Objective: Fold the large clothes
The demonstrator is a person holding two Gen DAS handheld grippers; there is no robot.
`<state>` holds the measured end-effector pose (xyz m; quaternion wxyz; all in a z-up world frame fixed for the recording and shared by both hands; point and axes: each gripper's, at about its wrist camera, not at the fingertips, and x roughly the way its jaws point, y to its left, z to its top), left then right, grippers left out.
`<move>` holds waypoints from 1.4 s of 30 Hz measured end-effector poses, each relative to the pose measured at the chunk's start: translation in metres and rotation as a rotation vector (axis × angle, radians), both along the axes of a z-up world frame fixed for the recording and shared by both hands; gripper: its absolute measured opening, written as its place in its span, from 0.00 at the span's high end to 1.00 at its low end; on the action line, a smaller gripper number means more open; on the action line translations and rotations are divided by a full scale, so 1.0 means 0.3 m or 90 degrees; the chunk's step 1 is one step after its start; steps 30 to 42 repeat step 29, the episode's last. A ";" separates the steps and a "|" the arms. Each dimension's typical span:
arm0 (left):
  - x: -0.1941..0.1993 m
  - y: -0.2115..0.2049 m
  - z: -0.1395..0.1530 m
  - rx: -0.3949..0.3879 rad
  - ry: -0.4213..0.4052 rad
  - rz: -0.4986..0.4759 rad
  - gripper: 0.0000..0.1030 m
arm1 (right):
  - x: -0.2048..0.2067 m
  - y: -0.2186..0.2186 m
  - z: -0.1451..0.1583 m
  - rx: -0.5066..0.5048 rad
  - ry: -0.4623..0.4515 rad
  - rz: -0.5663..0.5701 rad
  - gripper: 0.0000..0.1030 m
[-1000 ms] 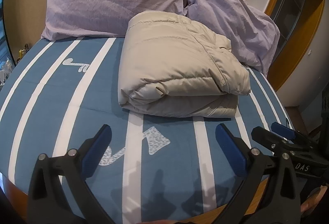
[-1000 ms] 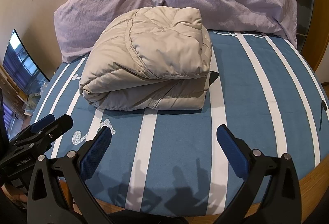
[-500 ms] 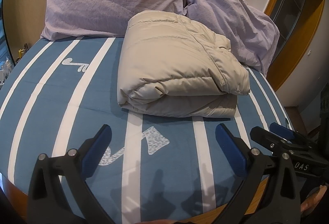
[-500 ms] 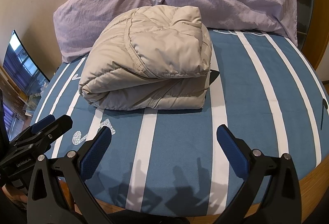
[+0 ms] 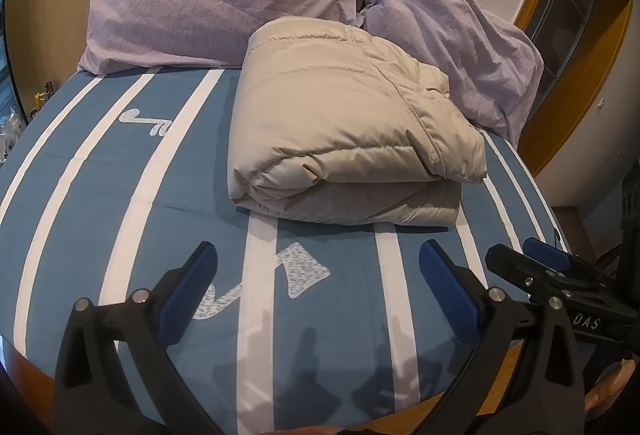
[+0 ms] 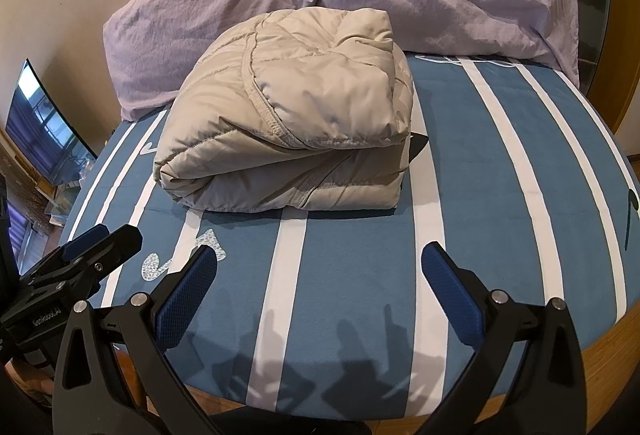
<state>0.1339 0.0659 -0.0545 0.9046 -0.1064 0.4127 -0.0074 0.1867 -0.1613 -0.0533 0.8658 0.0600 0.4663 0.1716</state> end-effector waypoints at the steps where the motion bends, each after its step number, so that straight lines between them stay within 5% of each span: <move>1: -0.001 -0.002 -0.001 0.000 0.000 0.000 0.02 | -0.002 0.002 0.000 0.000 0.000 0.000 0.01; 42: -0.007 -0.018 -0.018 -0.003 0.004 0.000 0.02 | 0.006 -0.011 -0.008 0.003 0.006 -0.002 0.01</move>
